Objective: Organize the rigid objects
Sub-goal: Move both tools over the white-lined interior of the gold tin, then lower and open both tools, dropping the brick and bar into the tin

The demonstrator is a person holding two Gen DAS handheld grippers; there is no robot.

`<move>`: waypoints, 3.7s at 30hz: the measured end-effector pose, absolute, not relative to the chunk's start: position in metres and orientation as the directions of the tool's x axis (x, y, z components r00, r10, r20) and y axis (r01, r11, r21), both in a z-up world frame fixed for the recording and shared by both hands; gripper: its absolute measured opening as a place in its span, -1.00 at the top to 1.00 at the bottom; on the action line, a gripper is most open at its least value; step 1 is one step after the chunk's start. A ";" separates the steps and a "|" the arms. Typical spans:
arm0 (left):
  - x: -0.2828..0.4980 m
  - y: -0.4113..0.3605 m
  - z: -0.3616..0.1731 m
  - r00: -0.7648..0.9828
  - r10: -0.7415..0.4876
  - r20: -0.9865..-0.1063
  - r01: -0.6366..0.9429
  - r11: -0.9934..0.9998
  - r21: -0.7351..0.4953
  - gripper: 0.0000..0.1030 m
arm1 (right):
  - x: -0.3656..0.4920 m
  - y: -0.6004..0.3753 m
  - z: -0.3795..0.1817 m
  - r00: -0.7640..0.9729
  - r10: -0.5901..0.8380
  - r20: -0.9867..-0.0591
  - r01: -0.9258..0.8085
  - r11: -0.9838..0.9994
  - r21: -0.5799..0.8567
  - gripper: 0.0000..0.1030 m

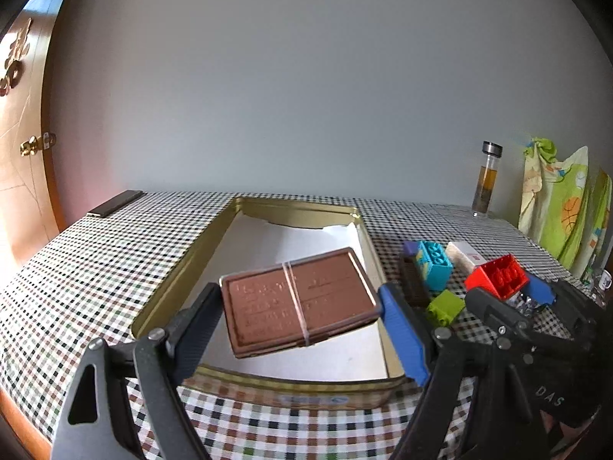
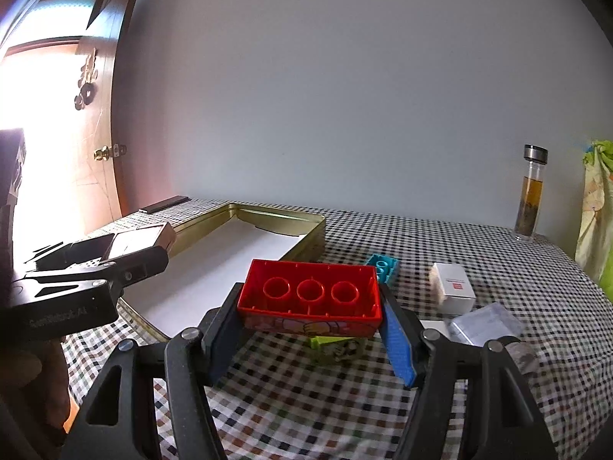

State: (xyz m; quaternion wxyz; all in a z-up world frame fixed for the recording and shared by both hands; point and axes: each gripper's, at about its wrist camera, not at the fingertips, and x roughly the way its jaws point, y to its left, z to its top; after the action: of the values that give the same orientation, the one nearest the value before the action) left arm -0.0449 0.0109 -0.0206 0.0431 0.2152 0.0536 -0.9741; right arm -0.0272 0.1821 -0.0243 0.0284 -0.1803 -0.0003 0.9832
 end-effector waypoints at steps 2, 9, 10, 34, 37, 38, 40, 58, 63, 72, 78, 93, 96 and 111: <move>-0.044 0.006 -0.022 -0.902 -0.068 -0.427 0.116 -0.989 -0.088 -0.61 | -0.030 0.180 -0.025 -0.933 0.050 -0.358 -0.048 -0.999 -0.014 -0.31; -0.045 -0.006 -0.024 -0.899 -0.086 -0.430 0.139 -0.986 -0.092 -0.61 | -0.039 0.172 -0.026 -0.930 0.028 -0.367 -0.021 -0.999 -0.024 -0.31; -0.045 -0.007 -0.024 -0.898 -0.089 -0.431 0.141 -0.986 -0.091 -0.61 | -0.040 0.171 -0.026 -0.930 0.025 -0.367 -0.017 -1.000 -0.027 -0.31; -0.070 -0.038 -0.024 -0.877 -0.133 -0.462 0.173 -0.984 -0.044 -0.61 | -0.090 0.141 -0.014 -0.909 -0.049 -0.415 0.076 -0.996 -0.048 -0.31; -0.074 -0.040 -0.022 -0.877 -0.137 -0.461 0.172 -0.985 -0.035 -0.61 | -0.095 0.143 -0.013 -0.908 -0.048 -0.416 0.070 -0.997 -0.038 -0.31; -0.075 -0.041 -0.022 -0.876 -0.135 -0.463 0.169 -0.985 -0.034 -0.61 | -0.097 0.143 -0.012 -0.909 -0.046 -0.415 0.067 -0.997 -0.038 -0.31; -0.079 -0.042 -0.020 -0.875 -0.134 -0.466 0.167 -0.985 -0.031 -0.61 | -0.099 0.144 -0.012 -0.908 -0.046 -0.416 0.066 -0.997 -0.035 -0.31; -0.114 -0.044 -0.020 -0.843 -0.120 -0.524 0.143 -0.990 -0.004 -0.61 | -0.138 0.150 -0.009 -0.889 -0.058 -0.454 0.072 -0.997 -0.013 -0.31; -0.124 -0.044 -0.014 -0.841 -0.117 -0.528 0.134 -0.991 0.007 -0.61 | -0.149 0.149 -0.007 -0.884 -0.064 -0.463 0.078 -0.997 -0.012 -0.31; -0.142 -0.053 -0.016 -0.810 -0.136 -0.570 0.146 -0.989 0.028 -0.61 | -0.168 0.148 -0.005 -0.873 -0.056 -0.484 0.078 -0.997 -0.024 -0.31; -0.157 -0.053 -0.015 -0.786 -0.147 -0.600 0.136 -0.989 0.063 -0.61 | -0.181 0.155 -0.010 -0.858 -0.047 -0.512 0.068 -0.997 -0.022 -0.31; -0.177 -0.056 -0.022 -0.729 -0.137 -0.671 0.103 -0.991 0.090 -0.61 | -0.194 0.158 -0.023 -0.822 -0.039 -0.568 0.072 -0.997 -0.037 -0.31; -0.179 -0.054 -0.022 -0.718 -0.154 -0.679 0.103 -0.988 0.115 -0.61 | -0.197 0.156 -0.025 -0.818 -0.033 -0.575 0.071 -0.997 -0.043 -0.31; -0.178 -0.058 -0.017 -0.726 -0.200 -0.659 0.133 -0.980 0.150 -0.99 | -0.191 0.162 -0.027 -0.814 -0.018 -0.580 0.038 -0.999 -0.024 -0.59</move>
State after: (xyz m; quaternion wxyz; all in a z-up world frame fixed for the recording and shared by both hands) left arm -0.1777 -0.0578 -0.0168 0.0898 0.3594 -0.0462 -0.9277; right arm -0.1913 0.1618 -0.0271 -0.0147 -0.3043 -0.0171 0.9523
